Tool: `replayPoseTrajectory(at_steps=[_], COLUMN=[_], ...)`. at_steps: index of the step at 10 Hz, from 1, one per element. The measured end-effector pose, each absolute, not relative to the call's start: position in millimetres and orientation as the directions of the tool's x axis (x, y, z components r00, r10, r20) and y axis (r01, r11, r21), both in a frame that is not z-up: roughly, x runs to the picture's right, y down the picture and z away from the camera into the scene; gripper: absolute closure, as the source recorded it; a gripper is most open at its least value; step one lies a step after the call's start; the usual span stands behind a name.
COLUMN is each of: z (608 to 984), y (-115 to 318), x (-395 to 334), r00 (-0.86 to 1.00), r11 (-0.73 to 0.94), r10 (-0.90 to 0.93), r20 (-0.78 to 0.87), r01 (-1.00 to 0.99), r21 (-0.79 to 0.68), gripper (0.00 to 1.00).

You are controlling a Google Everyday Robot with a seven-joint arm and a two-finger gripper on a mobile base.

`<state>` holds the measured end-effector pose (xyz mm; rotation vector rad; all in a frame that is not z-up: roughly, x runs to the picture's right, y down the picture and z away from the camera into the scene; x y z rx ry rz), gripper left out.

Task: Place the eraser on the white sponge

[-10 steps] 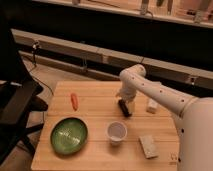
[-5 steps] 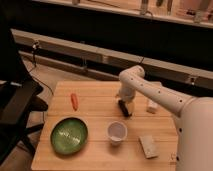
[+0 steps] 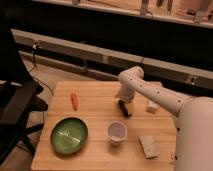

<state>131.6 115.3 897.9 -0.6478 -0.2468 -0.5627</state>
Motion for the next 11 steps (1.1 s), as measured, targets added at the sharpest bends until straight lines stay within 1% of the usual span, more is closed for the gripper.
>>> replayPoseTrajectory(at_steps=[3, 5, 8, 11], z=[886.6, 886.0, 887.9, 895.7], y=[138.0, 142.6, 139.8, 123.4], x=[142.9, 144.2, 153.5, 157.7], r00=[0.75, 0.714, 0.695, 0.694], r11=[0.567, 0.534, 0.524, 0.533], r10=[-0.519, -0.571, -0.607, -0.614], r20=[0.41, 0.406, 0.386, 0.377], r01=[0.661, 0.698, 0.714, 0.716], r21=[-0.491, -0.477, -0.464, -0.45], gripper=[0.2, 0.2, 0.2, 0.2])
